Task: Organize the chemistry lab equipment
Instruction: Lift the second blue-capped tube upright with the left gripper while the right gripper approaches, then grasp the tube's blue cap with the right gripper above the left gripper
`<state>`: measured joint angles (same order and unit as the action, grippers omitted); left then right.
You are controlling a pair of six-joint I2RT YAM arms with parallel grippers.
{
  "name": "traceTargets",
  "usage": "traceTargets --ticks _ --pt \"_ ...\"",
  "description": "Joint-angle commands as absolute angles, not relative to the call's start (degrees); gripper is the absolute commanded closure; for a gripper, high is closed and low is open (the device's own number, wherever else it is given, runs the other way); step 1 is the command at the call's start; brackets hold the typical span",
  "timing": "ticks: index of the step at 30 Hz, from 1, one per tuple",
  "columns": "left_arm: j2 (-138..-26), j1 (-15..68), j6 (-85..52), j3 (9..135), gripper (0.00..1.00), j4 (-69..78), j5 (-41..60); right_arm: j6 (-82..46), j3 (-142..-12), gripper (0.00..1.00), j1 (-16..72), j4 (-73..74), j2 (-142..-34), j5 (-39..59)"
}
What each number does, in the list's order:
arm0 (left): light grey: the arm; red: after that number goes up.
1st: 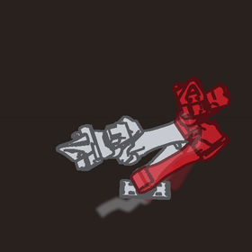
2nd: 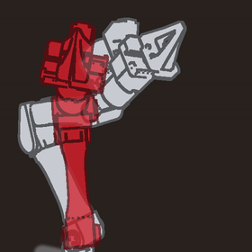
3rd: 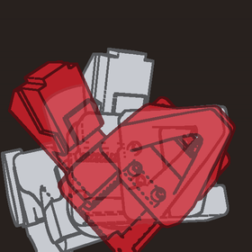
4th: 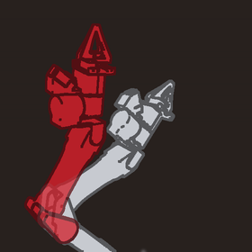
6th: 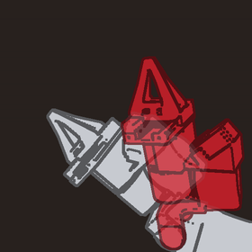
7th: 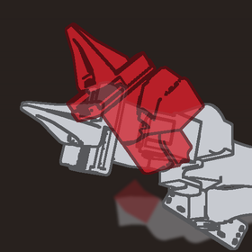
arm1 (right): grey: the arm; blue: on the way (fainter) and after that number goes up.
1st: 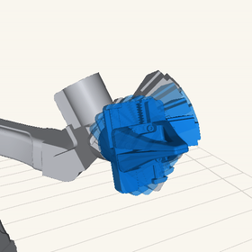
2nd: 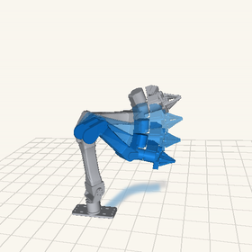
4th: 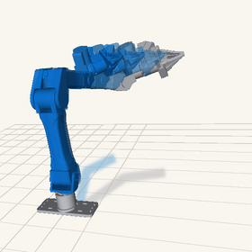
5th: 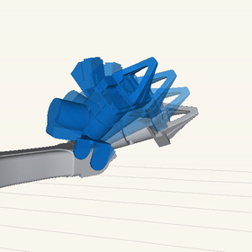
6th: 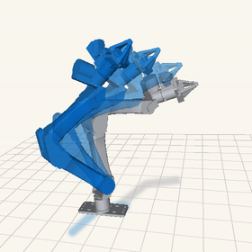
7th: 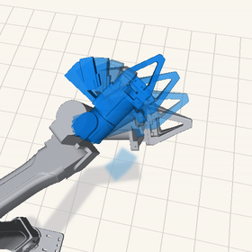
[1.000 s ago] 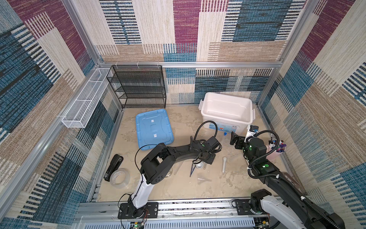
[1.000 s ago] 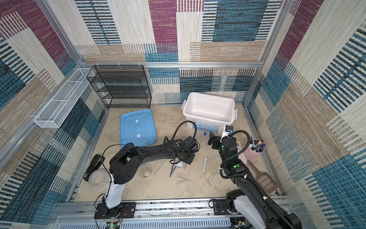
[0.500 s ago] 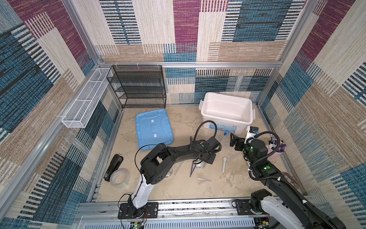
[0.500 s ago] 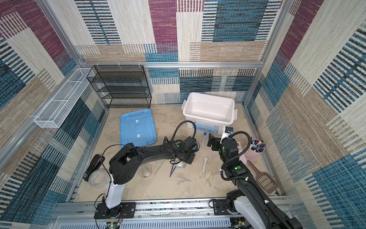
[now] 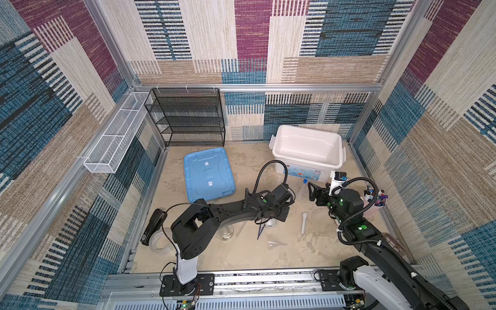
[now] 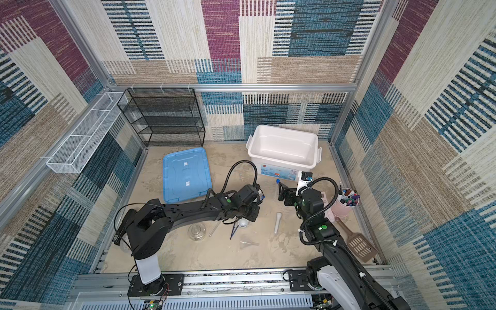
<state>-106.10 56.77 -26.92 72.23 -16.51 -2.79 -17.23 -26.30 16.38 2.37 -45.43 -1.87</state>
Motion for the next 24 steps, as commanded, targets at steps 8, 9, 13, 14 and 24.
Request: traceTargets --ticks 8,9,13,14,24 --pt "-99.29 58.49 -24.70 66.36 0.87 -7.11 -8.57 -24.08 -29.88 0.19 16.35 -2.02 -47.69 12.93" --pt "-98.65 58.57 -24.41 65.73 0.87 -6.28 -8.79 -24.49 -29.82 0.20 16.35 -1.98 -47.65 13.85" --pt "-96.10 59.09 -22.97 62.93 0.87 -2.44 -9.73 -25.91 -30.01 0.23 16.35 -1.37 -48.47 19.67" --pt "-95.52 59.23 -22.47 62.25 0.87 -1.47 -10.07 -26.36 -30.13 0.24 16.43 -1.33 -48.89 21.17" --pt "-92.03 60.59 -18.15 56.87 0.87 6.49 -10.44 -29.24 -30.67 0.30 18.54 1.31 -53.20 27.30"
